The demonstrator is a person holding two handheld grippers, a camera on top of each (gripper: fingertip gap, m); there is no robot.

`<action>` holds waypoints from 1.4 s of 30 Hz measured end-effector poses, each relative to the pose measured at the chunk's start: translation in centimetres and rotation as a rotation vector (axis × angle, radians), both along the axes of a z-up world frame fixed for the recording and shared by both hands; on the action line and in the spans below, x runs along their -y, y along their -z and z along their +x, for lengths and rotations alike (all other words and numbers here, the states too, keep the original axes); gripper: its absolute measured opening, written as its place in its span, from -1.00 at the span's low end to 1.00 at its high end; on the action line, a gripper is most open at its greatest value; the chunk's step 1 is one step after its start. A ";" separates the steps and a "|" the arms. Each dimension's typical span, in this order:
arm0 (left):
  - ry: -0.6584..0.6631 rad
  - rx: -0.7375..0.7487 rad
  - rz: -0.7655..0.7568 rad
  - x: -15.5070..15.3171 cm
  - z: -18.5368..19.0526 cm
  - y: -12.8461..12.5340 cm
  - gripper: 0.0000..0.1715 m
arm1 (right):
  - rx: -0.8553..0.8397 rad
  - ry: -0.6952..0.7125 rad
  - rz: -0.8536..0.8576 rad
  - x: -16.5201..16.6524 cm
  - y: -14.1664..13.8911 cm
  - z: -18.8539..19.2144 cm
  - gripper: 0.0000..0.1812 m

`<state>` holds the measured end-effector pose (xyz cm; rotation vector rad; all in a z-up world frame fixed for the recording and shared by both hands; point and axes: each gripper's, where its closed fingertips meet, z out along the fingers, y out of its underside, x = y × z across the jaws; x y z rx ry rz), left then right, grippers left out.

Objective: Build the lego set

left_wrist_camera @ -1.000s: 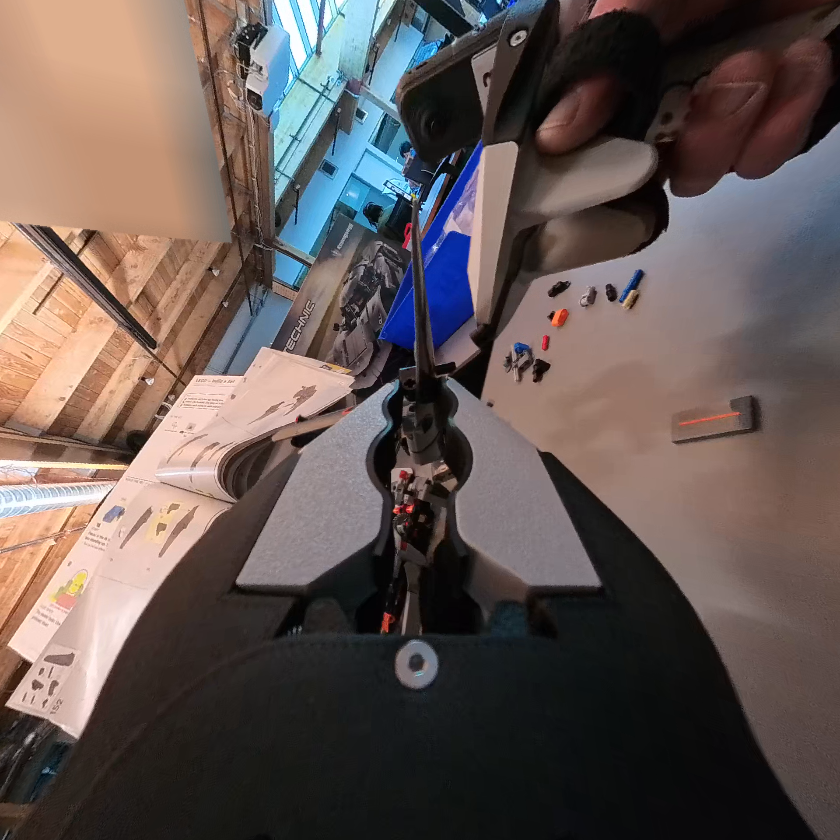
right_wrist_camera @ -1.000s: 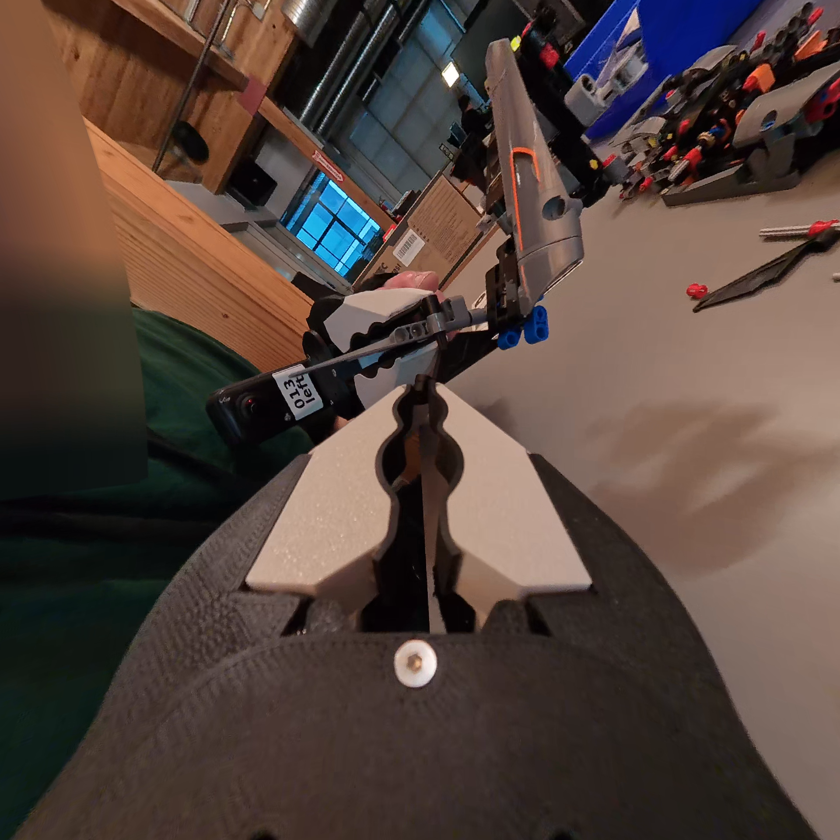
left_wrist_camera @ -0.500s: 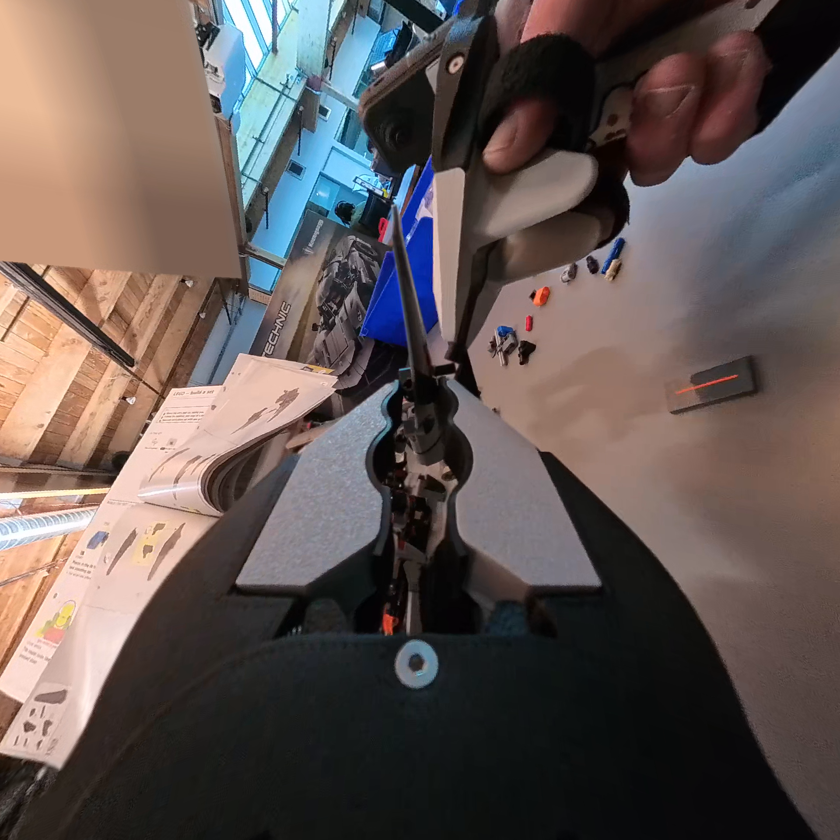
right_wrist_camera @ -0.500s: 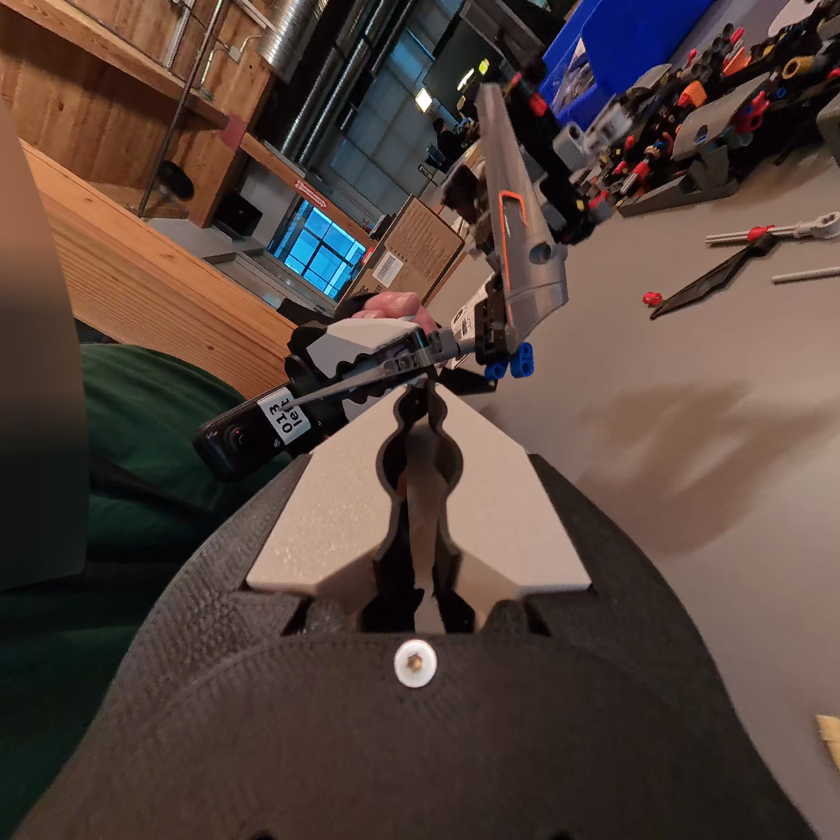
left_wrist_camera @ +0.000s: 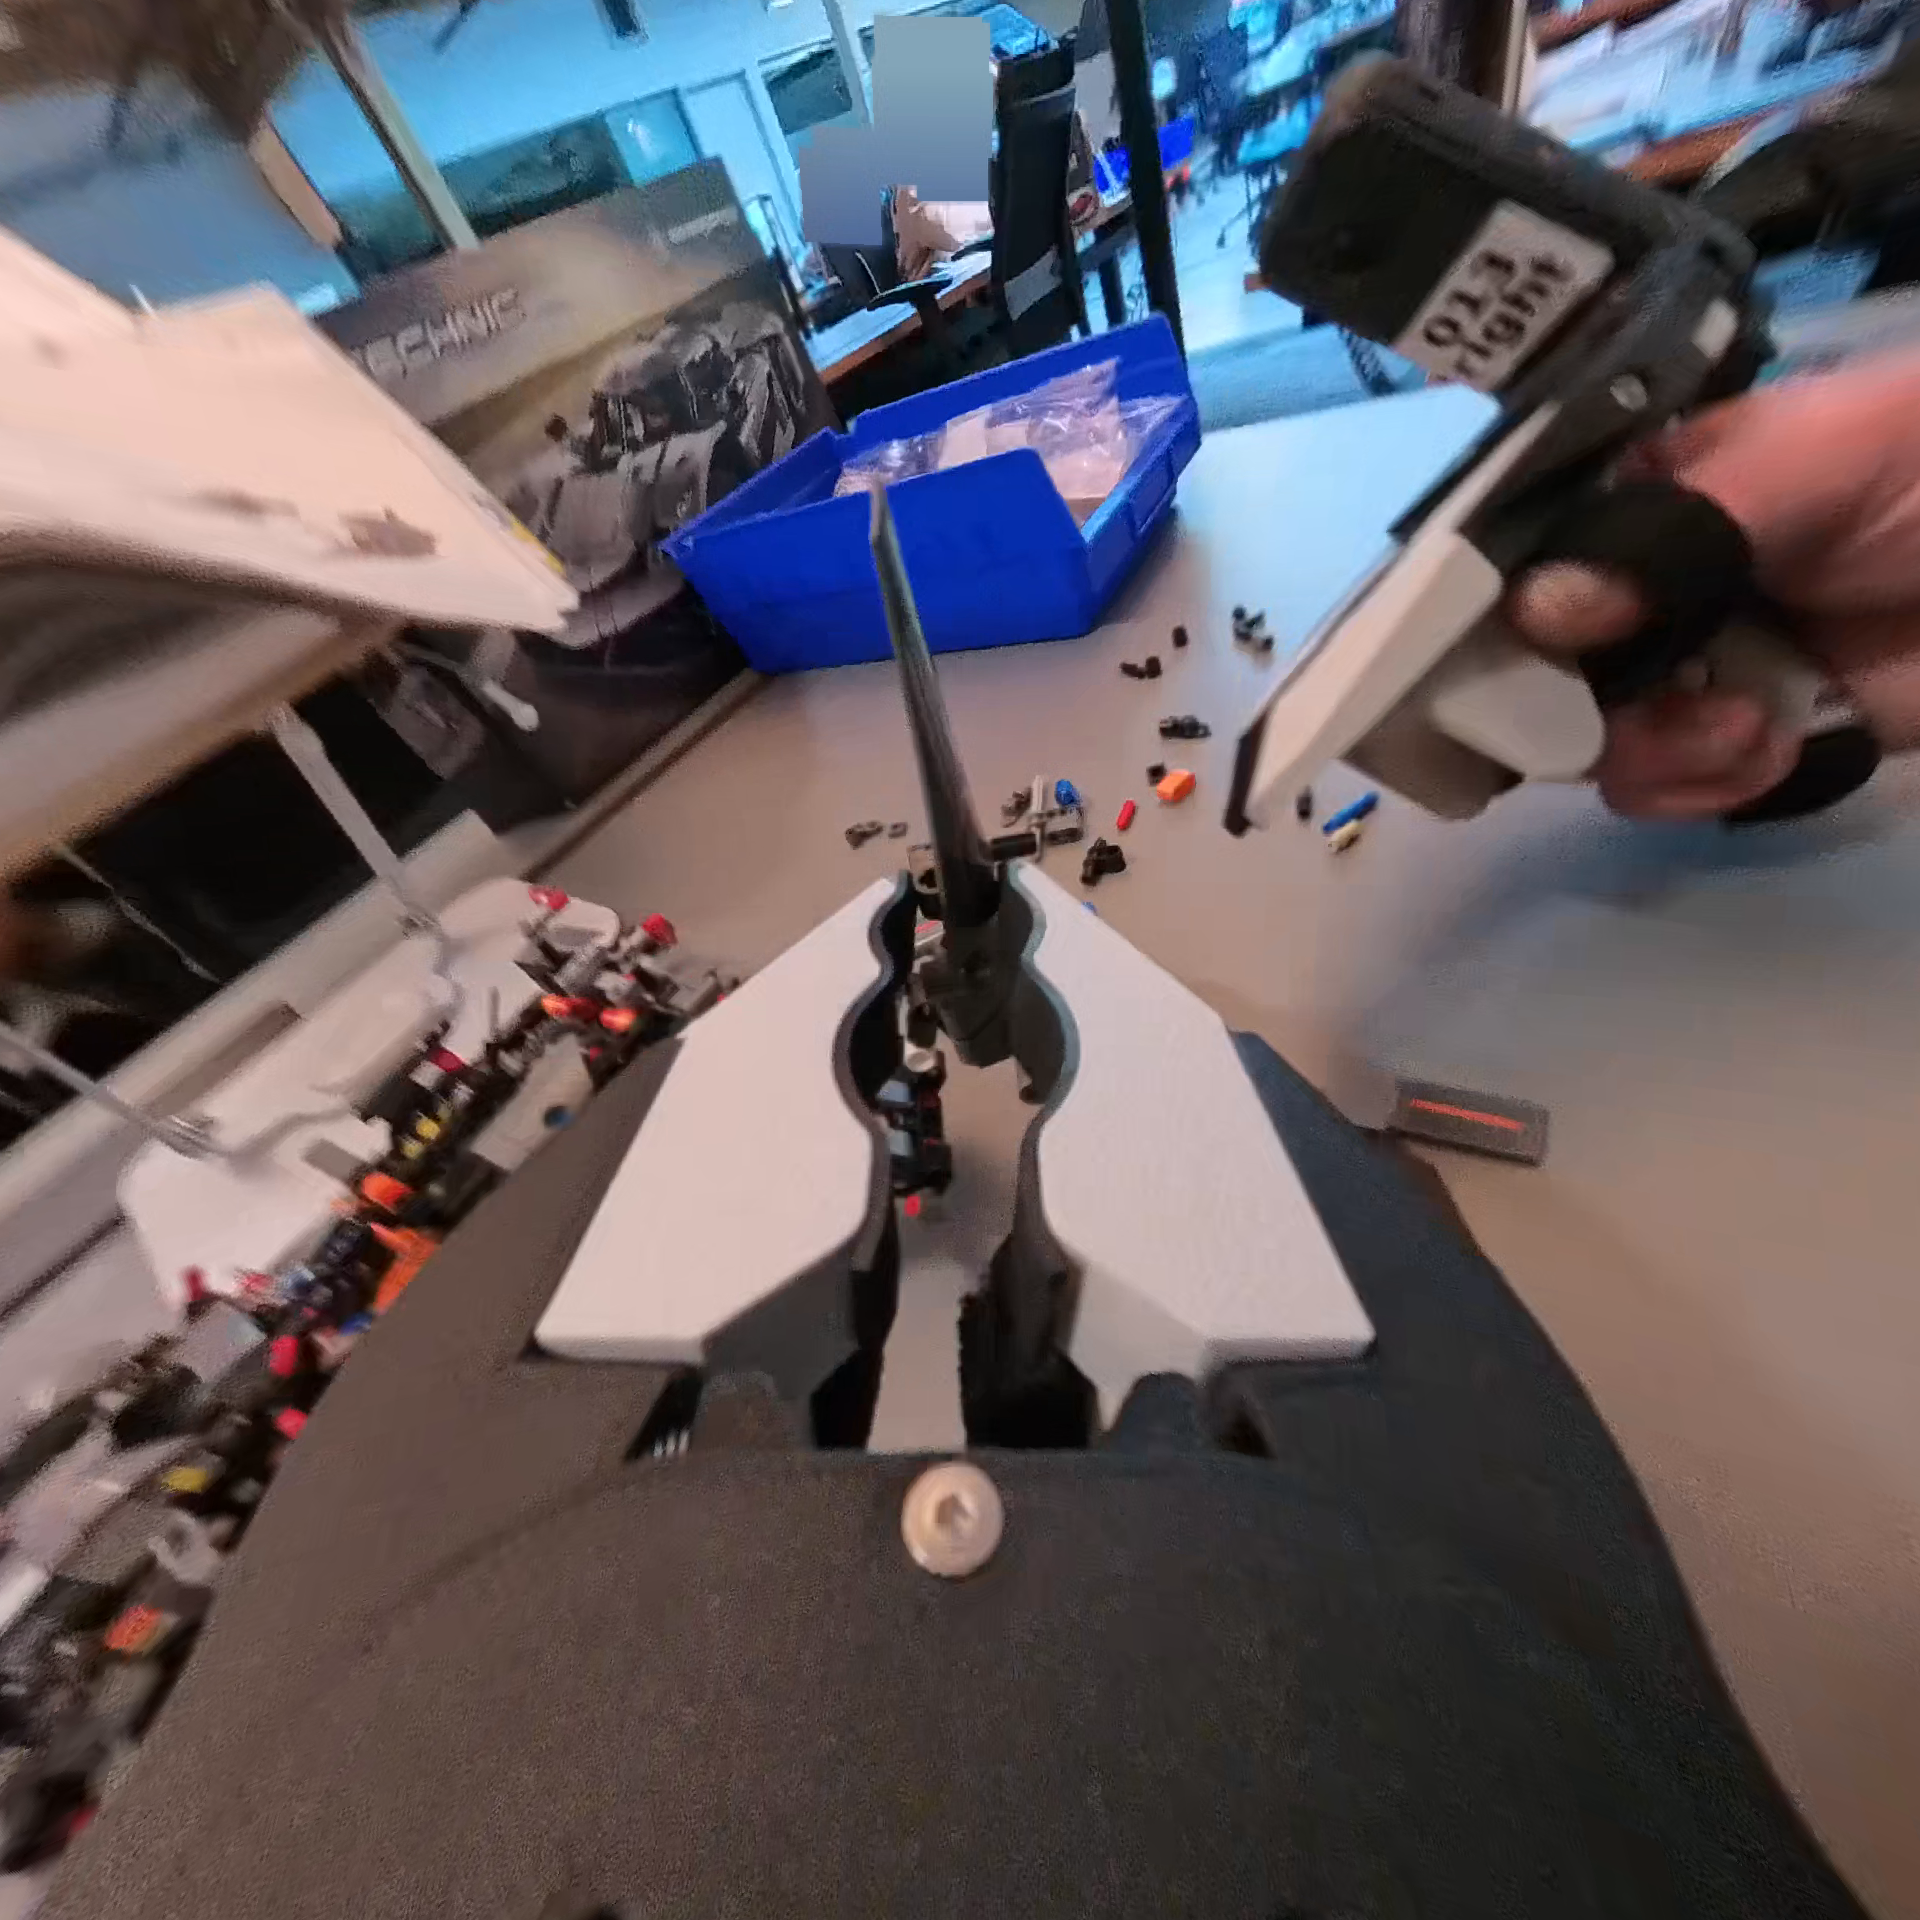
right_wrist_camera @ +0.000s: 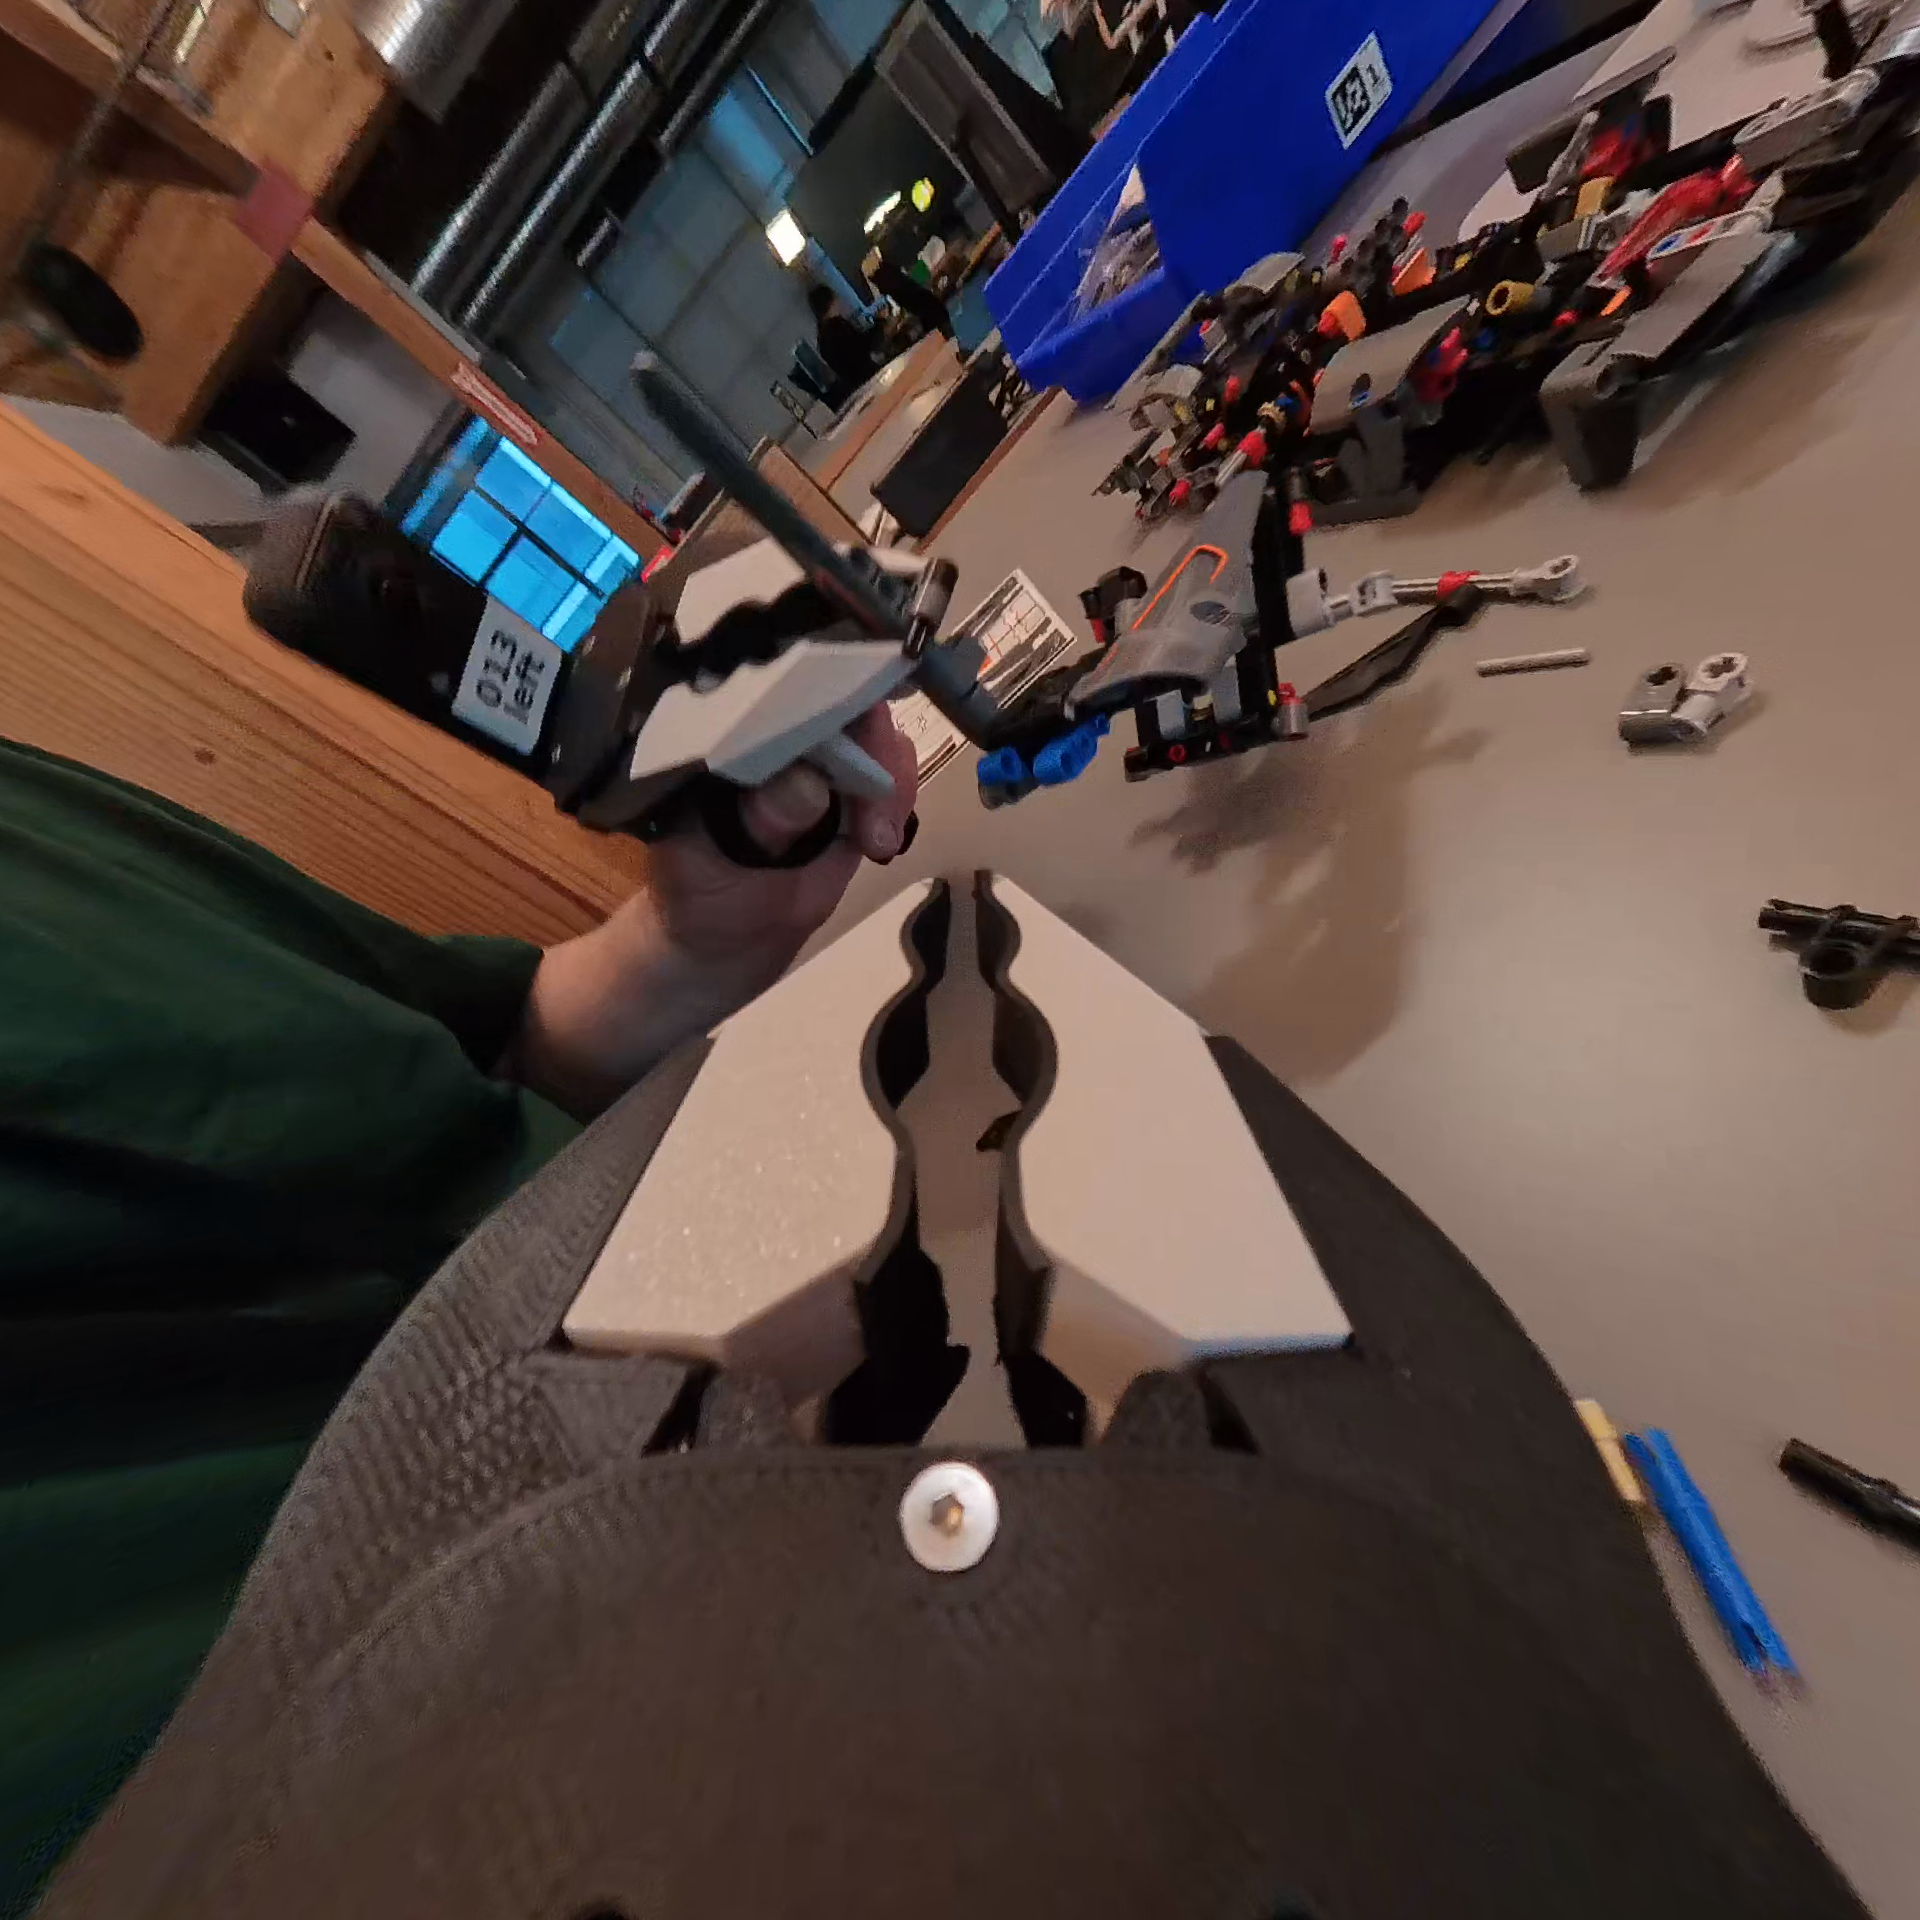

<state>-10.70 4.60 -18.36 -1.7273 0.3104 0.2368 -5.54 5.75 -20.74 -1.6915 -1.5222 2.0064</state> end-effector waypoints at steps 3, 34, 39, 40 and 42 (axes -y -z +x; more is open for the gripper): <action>0.009 0.237 0.016 0.1 -0.9 -0.8 -0.85 | 0.000 0.002 0.078 0.2 -0.1 -0.2 -0.79; 0.117 0.924 0.089 -0.1 -1.5 -3.6 -0.85 | -0.201 0.110 0.551 -1.7 -4.4 -2.6 -0.66; 0.090 0.815 0.080 0.0 -1.8 -3.9 -0.85 | -0.206 0.087 0.530 -1.6 -4.0 -3.2 -0.63; 0.091 0.806 0.085 0.0 -1.8 -4.1 -0.86 | -0.213 0.088 0.524 -1.7 -4.1 -3.3 -0.63; 0.104 0.799 0.096 0.0 -1.8 -4.4 -0.85 | -0.219 0.093 0.513 -1.9 -4.2 -3.6 -0.62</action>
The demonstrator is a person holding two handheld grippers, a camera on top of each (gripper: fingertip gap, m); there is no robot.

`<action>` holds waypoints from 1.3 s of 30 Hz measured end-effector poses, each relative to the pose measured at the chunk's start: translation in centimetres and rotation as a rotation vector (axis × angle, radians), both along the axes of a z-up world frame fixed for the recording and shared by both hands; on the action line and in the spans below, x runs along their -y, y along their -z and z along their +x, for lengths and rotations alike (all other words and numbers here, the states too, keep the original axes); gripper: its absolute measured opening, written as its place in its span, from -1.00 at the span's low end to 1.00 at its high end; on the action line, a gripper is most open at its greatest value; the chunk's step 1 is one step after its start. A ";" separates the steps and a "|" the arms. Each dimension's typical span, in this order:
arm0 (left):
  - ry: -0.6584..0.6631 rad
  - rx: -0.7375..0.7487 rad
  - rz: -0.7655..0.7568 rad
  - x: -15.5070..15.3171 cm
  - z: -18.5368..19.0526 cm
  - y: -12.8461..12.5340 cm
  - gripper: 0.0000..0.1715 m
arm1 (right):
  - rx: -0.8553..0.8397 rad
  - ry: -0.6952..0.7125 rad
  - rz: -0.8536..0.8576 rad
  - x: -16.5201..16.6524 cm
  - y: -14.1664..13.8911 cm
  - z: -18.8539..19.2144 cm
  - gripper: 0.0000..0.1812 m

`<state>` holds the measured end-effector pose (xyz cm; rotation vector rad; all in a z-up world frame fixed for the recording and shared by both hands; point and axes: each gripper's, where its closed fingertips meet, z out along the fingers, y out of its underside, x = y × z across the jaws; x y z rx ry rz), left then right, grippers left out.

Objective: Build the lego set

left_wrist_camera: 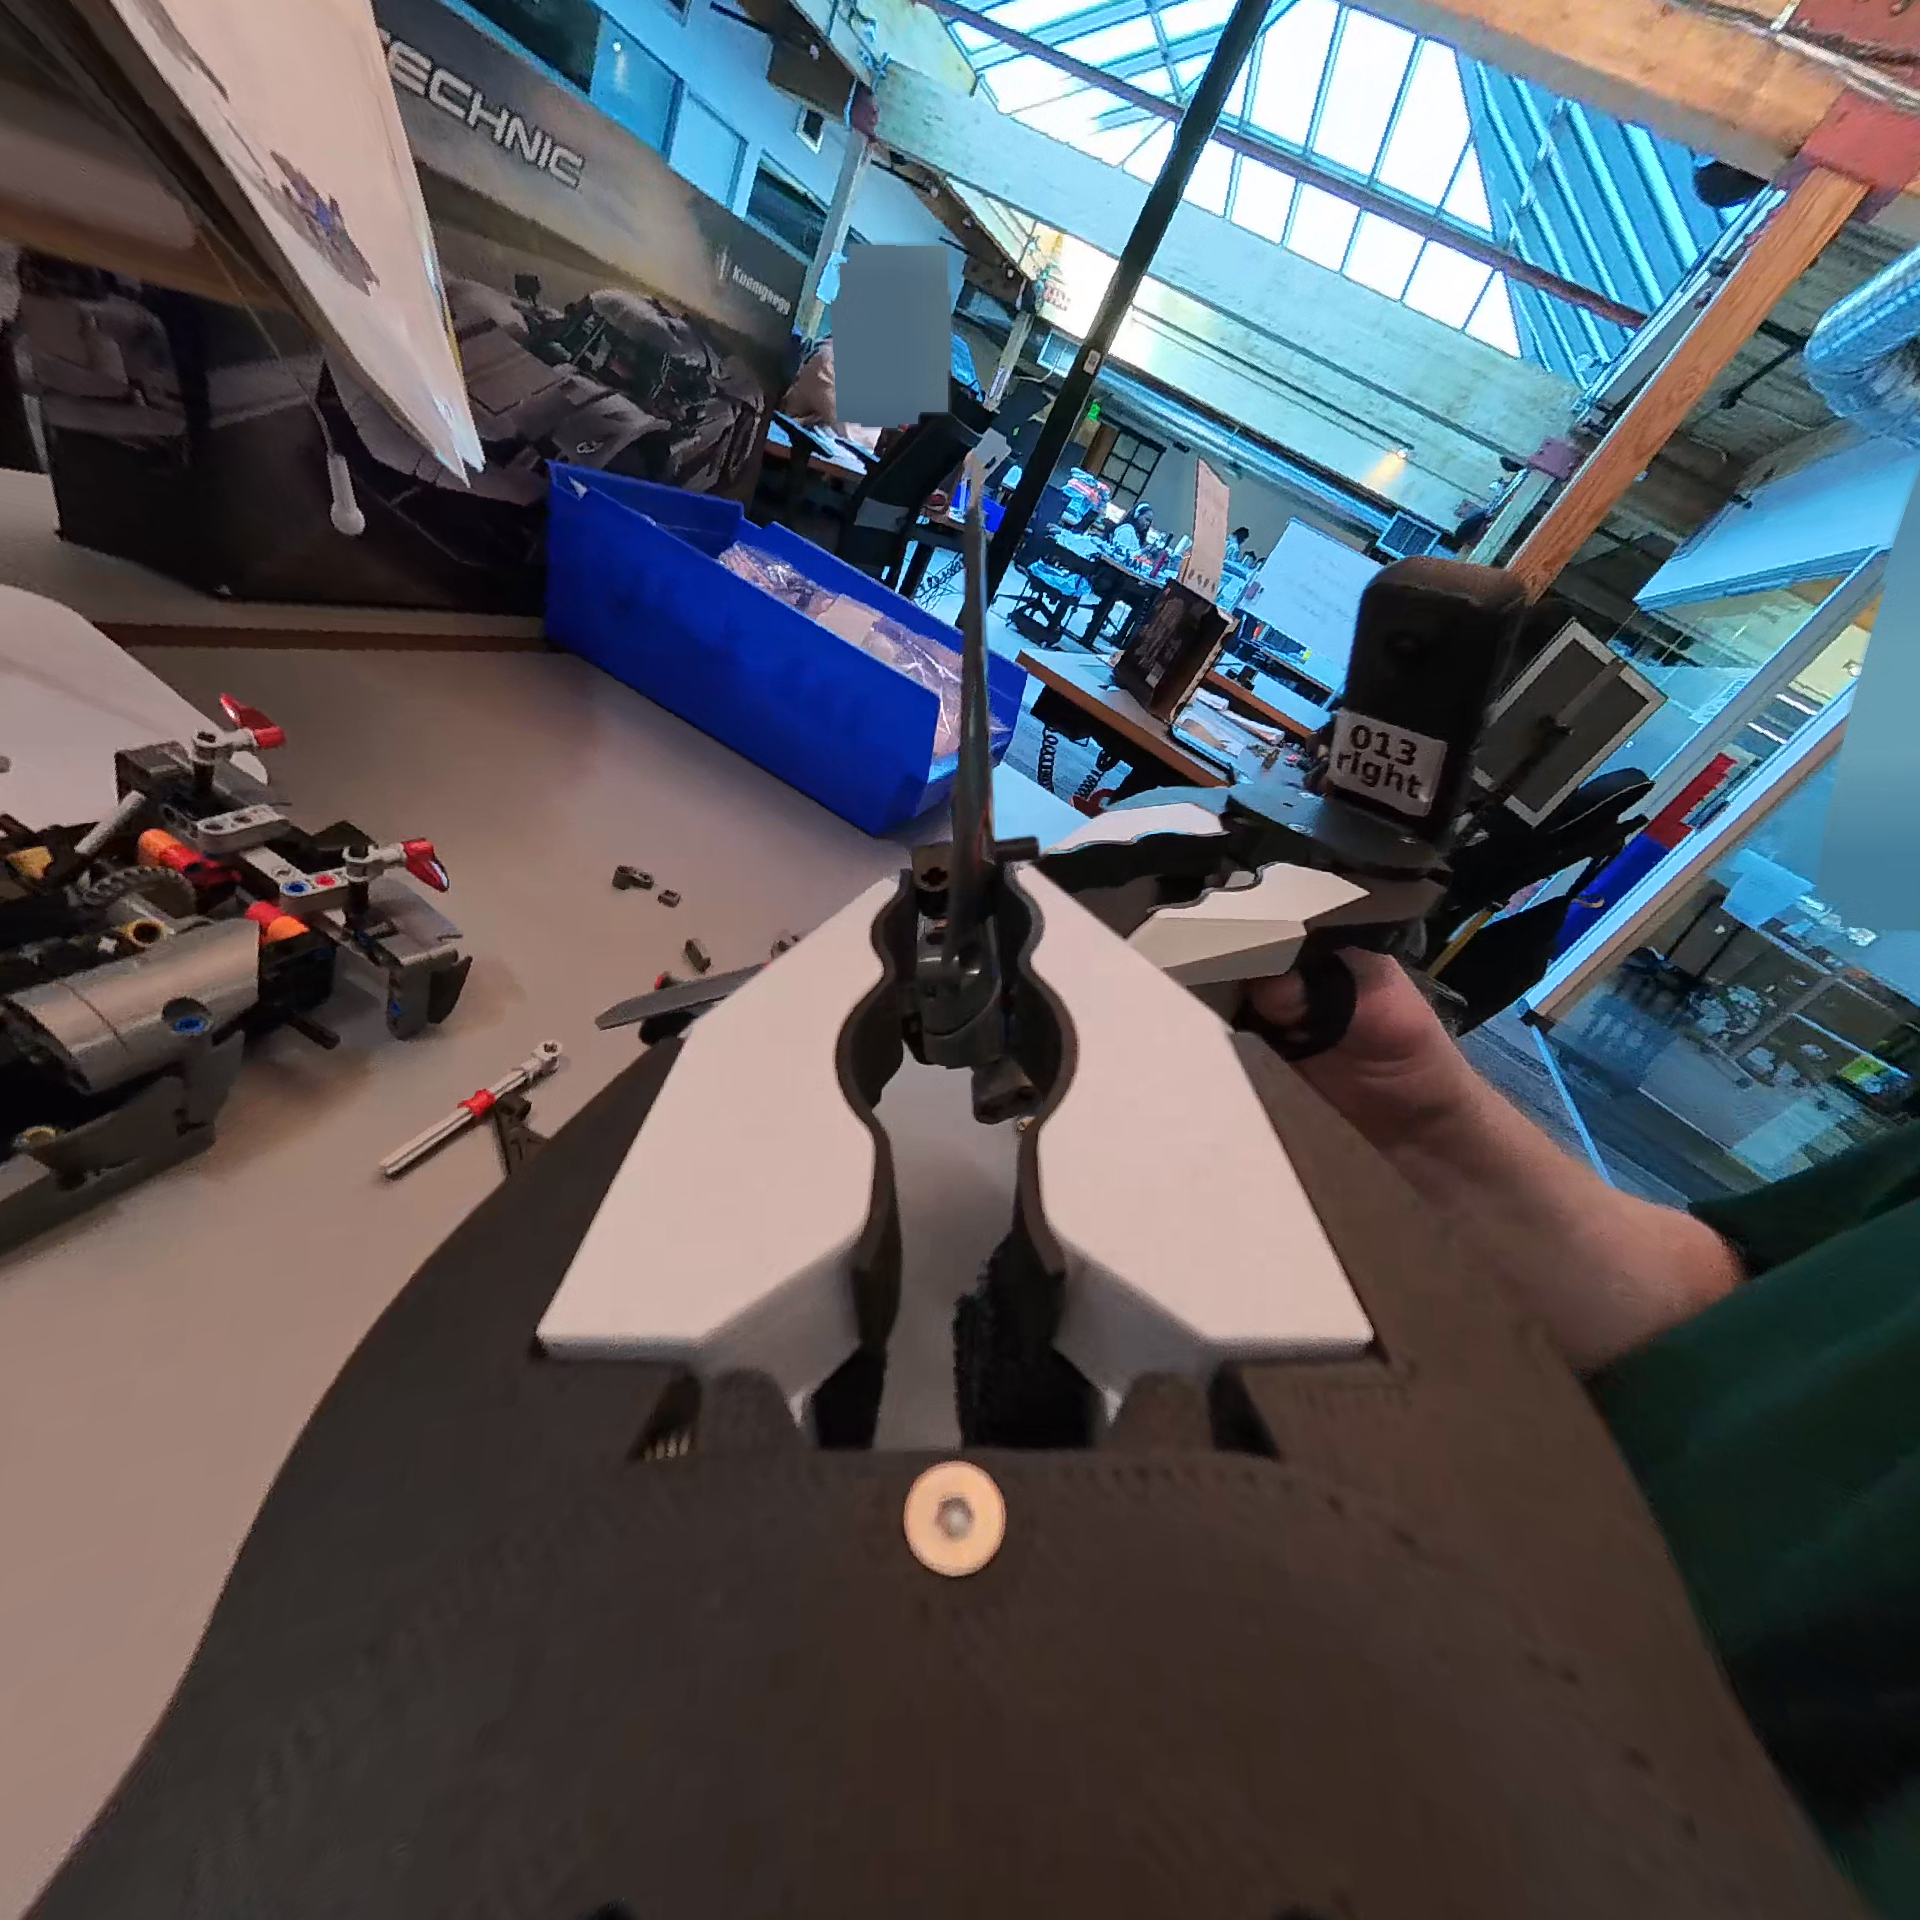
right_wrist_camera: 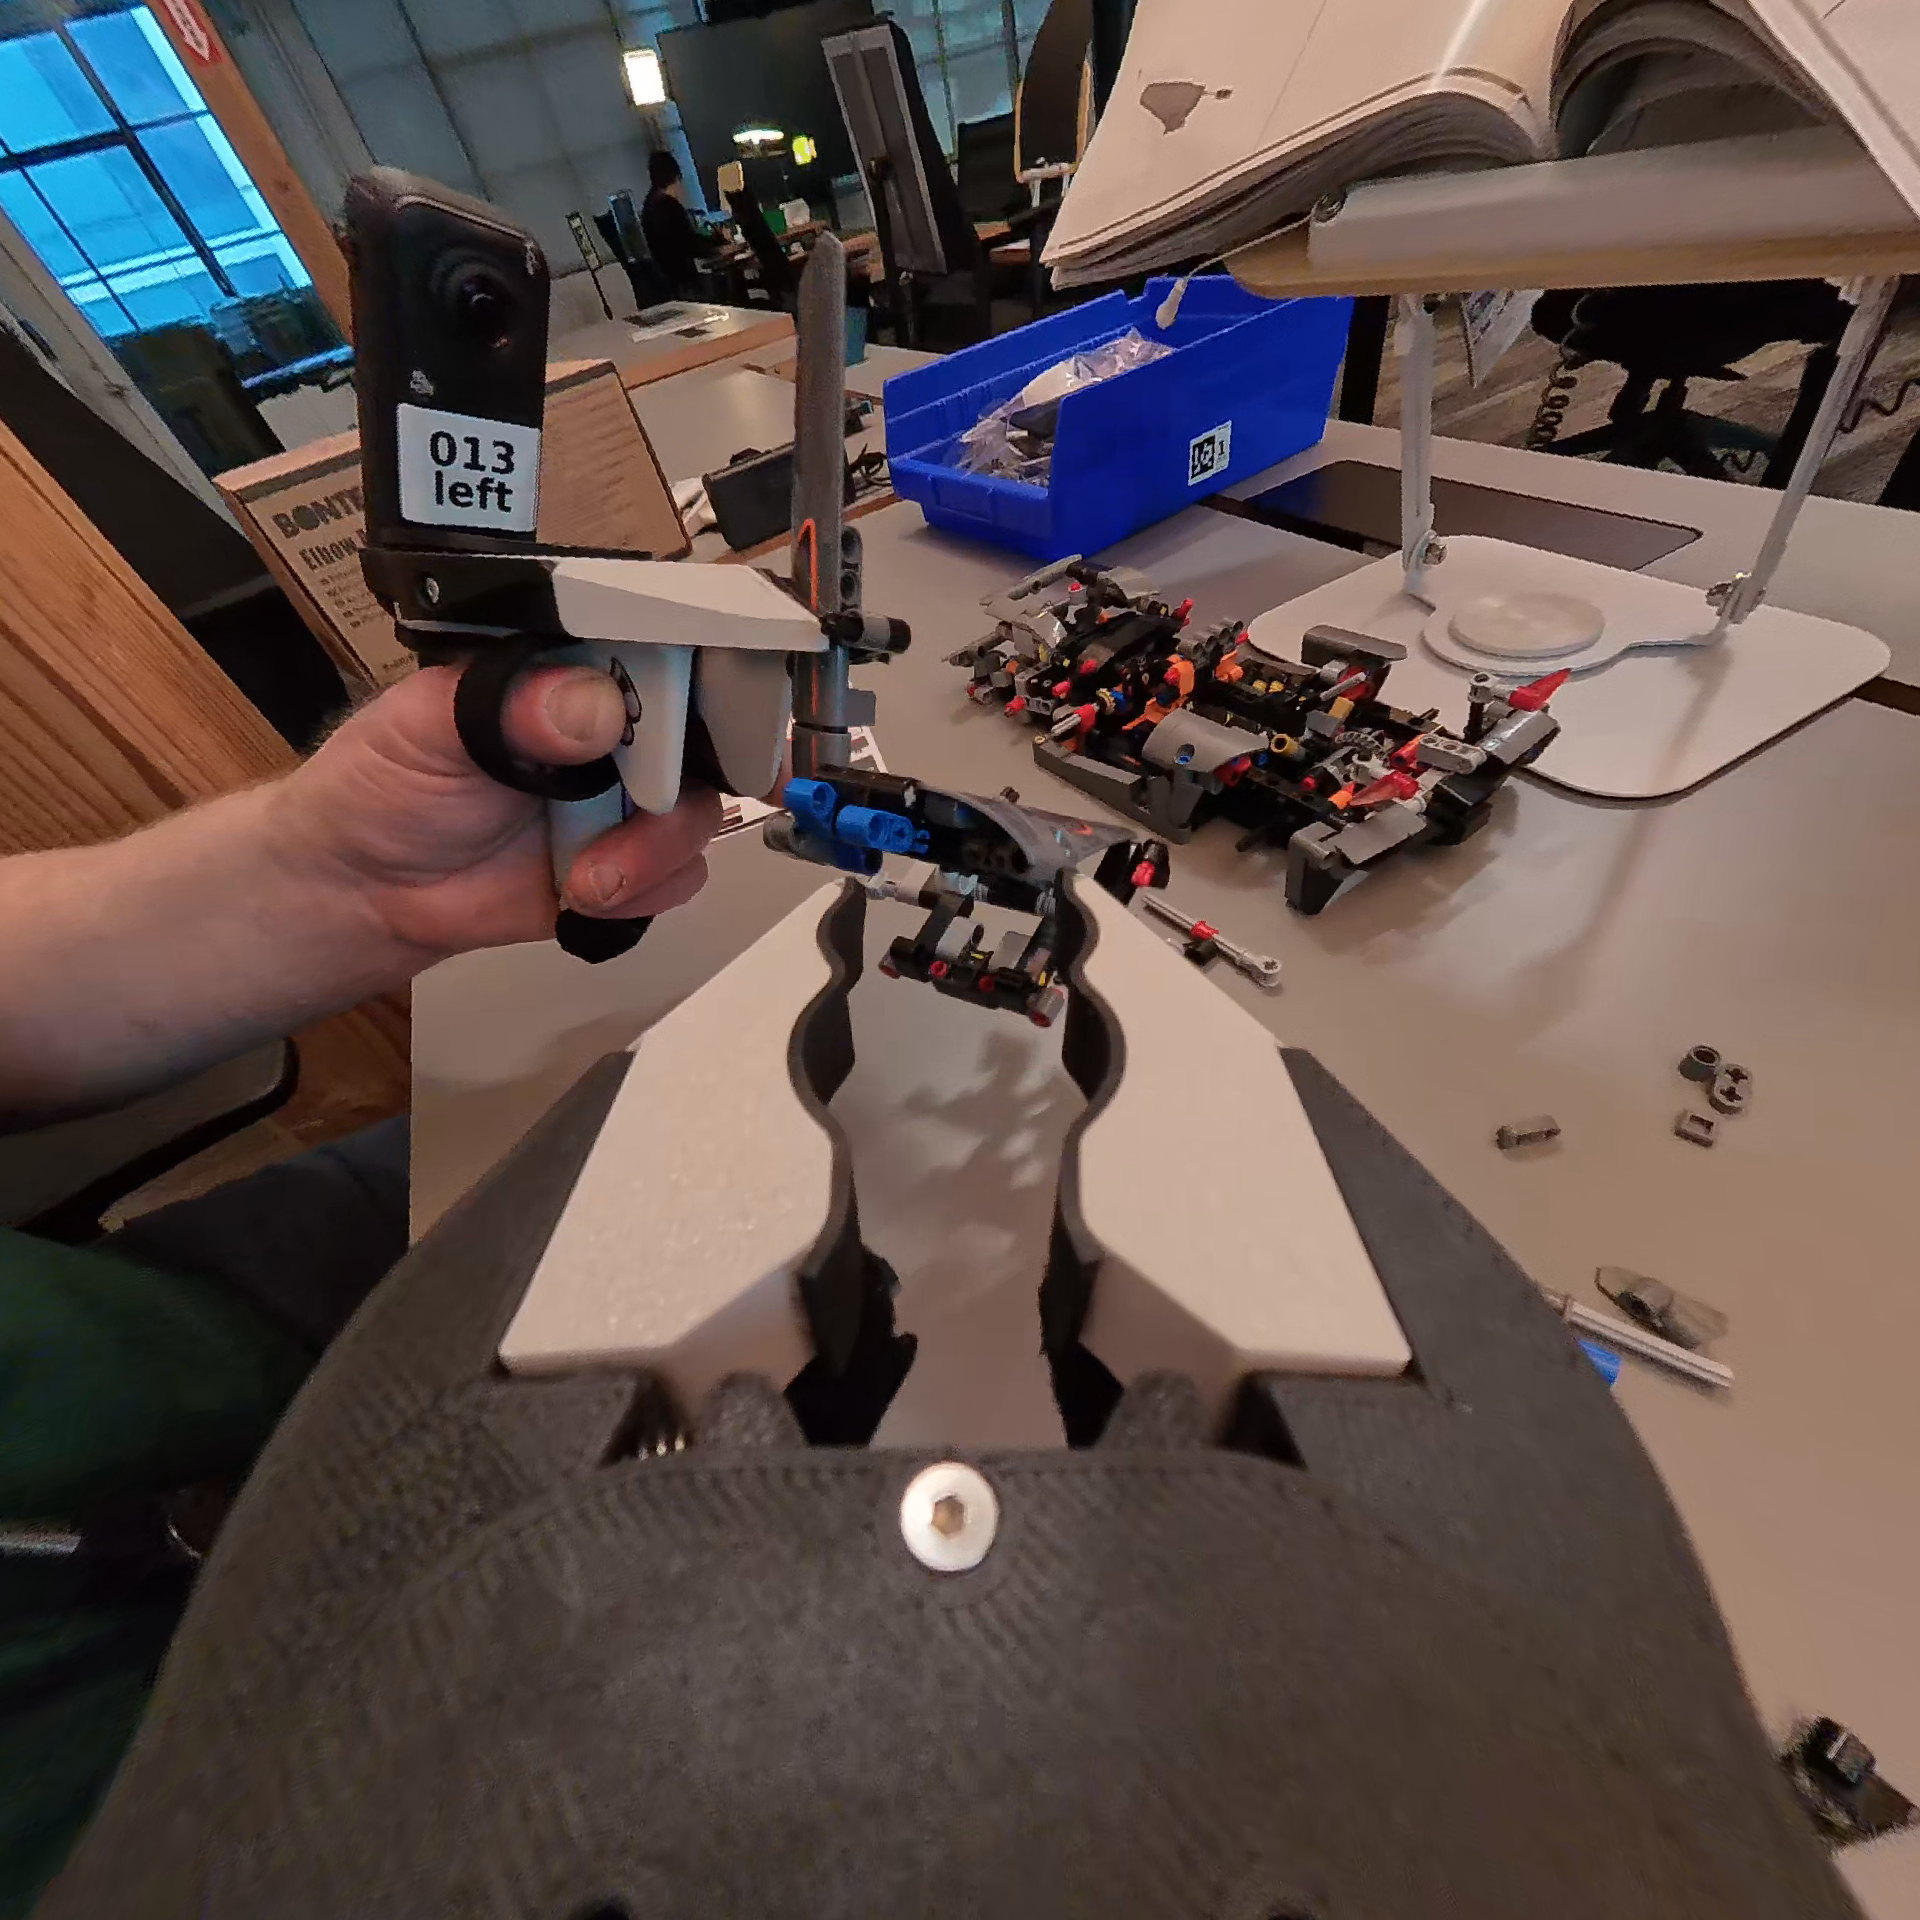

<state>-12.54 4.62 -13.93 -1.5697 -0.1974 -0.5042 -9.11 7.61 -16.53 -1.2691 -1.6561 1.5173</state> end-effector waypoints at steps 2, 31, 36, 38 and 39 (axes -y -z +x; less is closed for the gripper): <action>-0.001 -0.017 0.018 0.0 -0.1 -0.4 -0.85 | -0.006 0.000 -0.015 -0.1 -0.2 -0.2 -0.60; 0.211 -0.314 0.404 2.1 1.0 -8.6 -0.85 | -0.148 -0.102 -0.130 0.0 -7.2 -2.9 -0.28; 0.199 -0.442 0.398 2.0 1.3 -8.3 -0.86 | -0.116 -0.230 -0.255 0.7 -7.1 -2.9 -0.47; 0.185 -0.515 0.392 1.9 1.5 -8.3 -0.86 | -0.124 -0.261 -0.280 1.0 -7.2 -2.8 -0.56; 0.181 -0.538 0.394 1.9 1.6 -8.5 -0.86 | -0.128 -0.271 -0.298 1.1 -7.3 -2.7 -0.57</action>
